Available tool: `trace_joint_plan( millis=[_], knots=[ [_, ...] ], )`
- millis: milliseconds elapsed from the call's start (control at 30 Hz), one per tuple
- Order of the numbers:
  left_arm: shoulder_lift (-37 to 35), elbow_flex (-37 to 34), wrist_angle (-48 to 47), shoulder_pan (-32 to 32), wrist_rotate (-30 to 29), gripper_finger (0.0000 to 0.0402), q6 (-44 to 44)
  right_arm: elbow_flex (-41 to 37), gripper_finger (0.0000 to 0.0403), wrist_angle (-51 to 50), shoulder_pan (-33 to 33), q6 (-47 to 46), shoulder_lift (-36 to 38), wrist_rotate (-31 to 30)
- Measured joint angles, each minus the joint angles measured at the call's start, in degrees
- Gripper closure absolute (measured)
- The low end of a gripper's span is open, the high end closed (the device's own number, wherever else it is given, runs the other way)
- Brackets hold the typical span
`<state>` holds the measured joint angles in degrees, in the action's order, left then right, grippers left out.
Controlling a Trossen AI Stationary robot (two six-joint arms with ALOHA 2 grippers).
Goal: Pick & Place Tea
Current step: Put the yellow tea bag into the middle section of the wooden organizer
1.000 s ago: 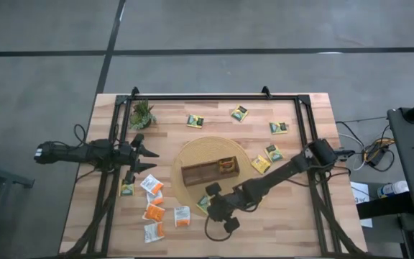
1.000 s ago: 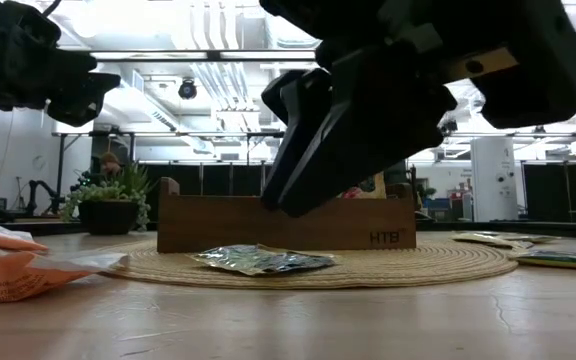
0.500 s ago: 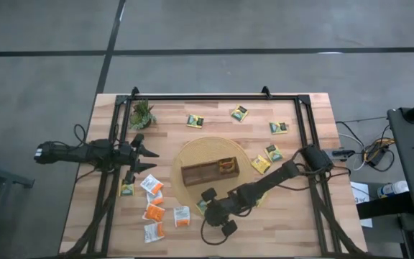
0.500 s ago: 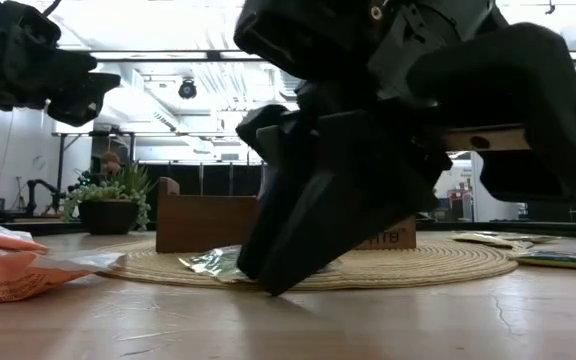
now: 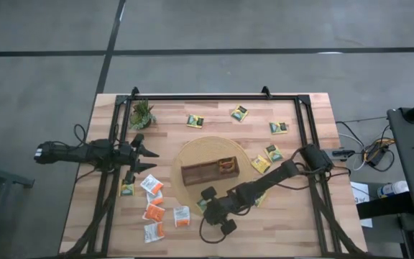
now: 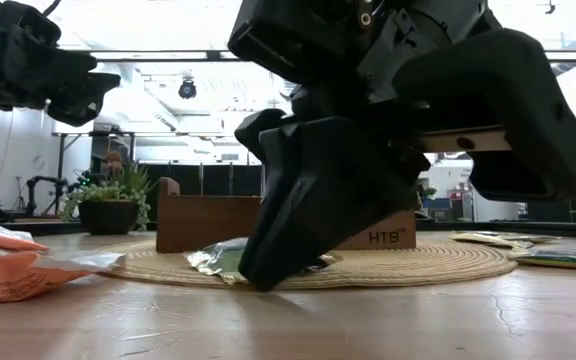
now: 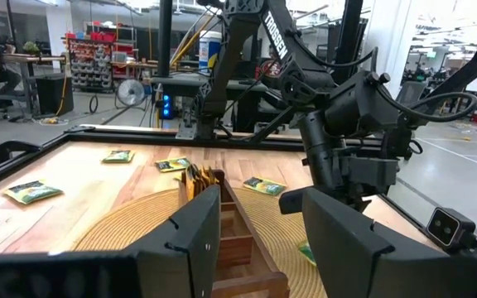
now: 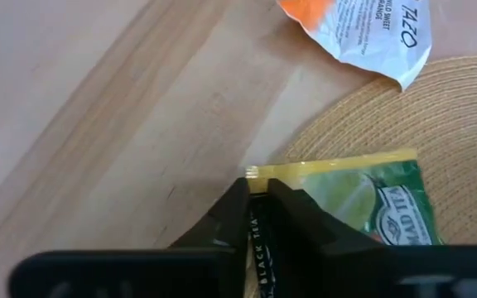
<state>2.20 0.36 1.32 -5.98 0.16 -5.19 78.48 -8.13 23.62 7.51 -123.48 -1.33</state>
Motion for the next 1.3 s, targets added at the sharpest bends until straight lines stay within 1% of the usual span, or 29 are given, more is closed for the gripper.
trace_joint_plan(
  millis=[67,167,367,667,933,1200,1300],
  knots=[
    [0.0,0.0,0.0,0.0,0.0,0.0235,0.0,0.0,0.0387,-0.1,-0.1,0.0,0.0,-0.1],
    [0.0,0.0,0.0,0.0,0.0,0.0235,0.0,0.0,0.0393,-0.2,-0.2,0.0,0.0,-0.2],
    [0.0,0.0,0.0,0.0,0.0,0.0235,0.0,0.0,0.0394,-0.1,-0.2,0.0,0.2,-0.3],
    [0.0,0.0,0.0,0.0,0.0,0.0235,0.0,2.7,0.0394,-0.5,0.0,-0.1,0.9,-0.3],
    [0.0,0.0,0.0,0.0,0.0,0.0235,0.0,3.4,0.0394,-0.7,0.2,-1.1,1.7,-0.3],
    [0.0,0.0,0.0,0.0,0.0,0.0235,0.0,3.5,0.0394,-0.7,0.9,-1.0,2.1,-6.0],
    [0.0,0.0,0.0,0.0,0.0,0.0235,0.0,3.8,0.0394,-0.7,0.9,-1.0,2.1,-6.7]
  ],
)
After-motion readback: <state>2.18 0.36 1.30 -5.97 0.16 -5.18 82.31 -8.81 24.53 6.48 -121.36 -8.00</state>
